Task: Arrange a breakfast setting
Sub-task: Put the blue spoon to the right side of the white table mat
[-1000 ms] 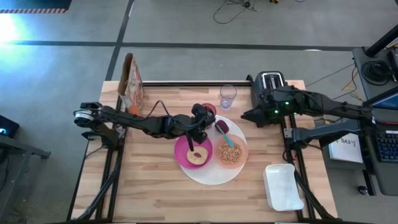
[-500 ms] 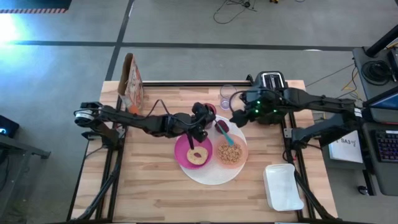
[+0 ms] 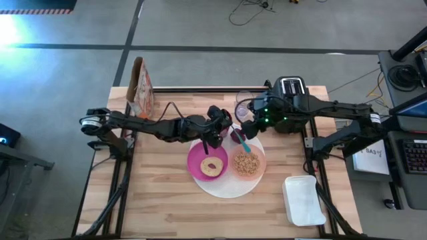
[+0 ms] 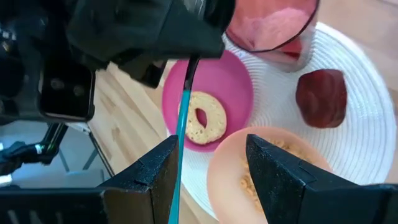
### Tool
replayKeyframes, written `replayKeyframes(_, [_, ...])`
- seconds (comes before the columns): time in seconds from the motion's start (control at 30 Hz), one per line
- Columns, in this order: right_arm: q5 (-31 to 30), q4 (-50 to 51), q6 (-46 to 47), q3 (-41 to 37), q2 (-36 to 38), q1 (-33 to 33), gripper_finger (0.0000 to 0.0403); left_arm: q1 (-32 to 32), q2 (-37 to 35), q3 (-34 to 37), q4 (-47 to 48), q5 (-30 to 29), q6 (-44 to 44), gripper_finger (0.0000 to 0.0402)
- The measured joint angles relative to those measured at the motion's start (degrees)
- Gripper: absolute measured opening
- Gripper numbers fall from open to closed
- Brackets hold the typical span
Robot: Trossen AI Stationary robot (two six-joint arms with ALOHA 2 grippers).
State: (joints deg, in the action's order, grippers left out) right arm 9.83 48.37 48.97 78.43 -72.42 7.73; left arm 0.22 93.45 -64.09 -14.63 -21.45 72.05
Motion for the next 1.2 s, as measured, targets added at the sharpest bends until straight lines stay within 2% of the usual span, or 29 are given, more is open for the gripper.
replayKeyframes(0.5, [2.68, -4.14, -2.4, -0.02, -2.73, 0.02, 0.0176, 0.34, 0.02, 0.0, -0.4, 0.05, -0.09, 0.0])
replayKeyframes(0.63, [2.64, -4.18, -3.91, -0.02, -3.17, 0.02, 0.0168, 0.38, 0.04, 0.0, -0.42, 2.45, -0.11, 0.0])
replayKeyframes(0.77, [2.86, -4.59, -5.36, -0.02, -4.52, 0.0, 0.0137, 0.37, 0.11, 0.0, -0.25, 4.48, -0.4, 0.0])
replayKeyframes(1.07, [3.9, -5.35, -8.13, 0.07, -5.31, 0.01, 0.0029, 0.45, 0.37, 0.04, -0.53, 4.21, -1.68, 0.0])
replayKeyframes(1.2, [3.52, -5.21, -8.69, 0.02, -5.27, 0.13, 0.0017, 0.47, 0.37, 0.04, -1.19, 3.96, -1.82, 0.0])
